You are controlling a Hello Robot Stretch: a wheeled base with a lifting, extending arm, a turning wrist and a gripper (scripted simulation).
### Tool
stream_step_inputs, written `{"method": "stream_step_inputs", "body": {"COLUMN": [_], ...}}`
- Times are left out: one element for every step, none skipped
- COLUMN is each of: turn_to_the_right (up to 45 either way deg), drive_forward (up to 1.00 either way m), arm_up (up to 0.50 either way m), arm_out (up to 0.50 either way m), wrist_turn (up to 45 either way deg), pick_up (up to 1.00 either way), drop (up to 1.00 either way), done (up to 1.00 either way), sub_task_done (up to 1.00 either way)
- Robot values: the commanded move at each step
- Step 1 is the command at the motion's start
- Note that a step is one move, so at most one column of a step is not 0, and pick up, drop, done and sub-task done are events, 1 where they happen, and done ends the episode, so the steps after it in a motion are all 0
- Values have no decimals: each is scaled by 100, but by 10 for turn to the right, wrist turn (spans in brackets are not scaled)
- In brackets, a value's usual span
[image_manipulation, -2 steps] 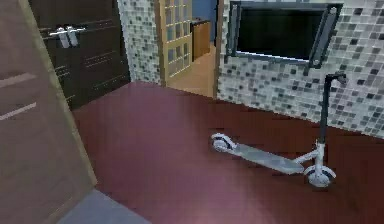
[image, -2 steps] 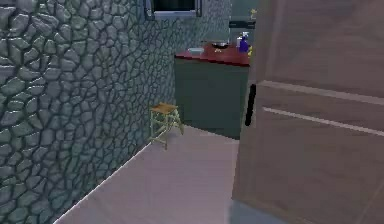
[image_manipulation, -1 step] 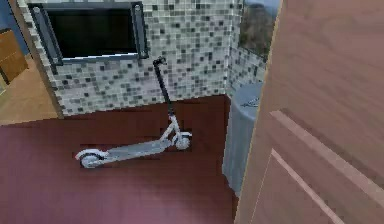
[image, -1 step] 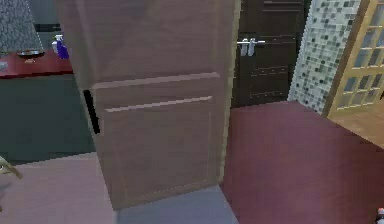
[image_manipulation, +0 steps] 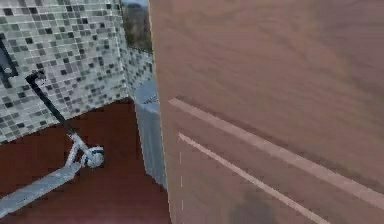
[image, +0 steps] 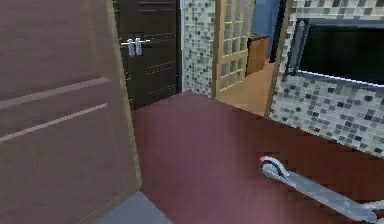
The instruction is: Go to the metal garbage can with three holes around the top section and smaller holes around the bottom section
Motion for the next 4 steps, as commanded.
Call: {"method": "stream_step_inputs", "body": {"turn_to_the_right": [0,30,0,240], "drive_forward": [100,0,55,0], "arm_up": [0,0,0,0], "arm_out": [0,0,0,0], "wrist_turn": [0,0,0,0], "pick_up": [0,0,0,0], "drop": [0,0,0,0], "done": [0,0,0,0], "sub_task_done": [0,0,0,0]}}
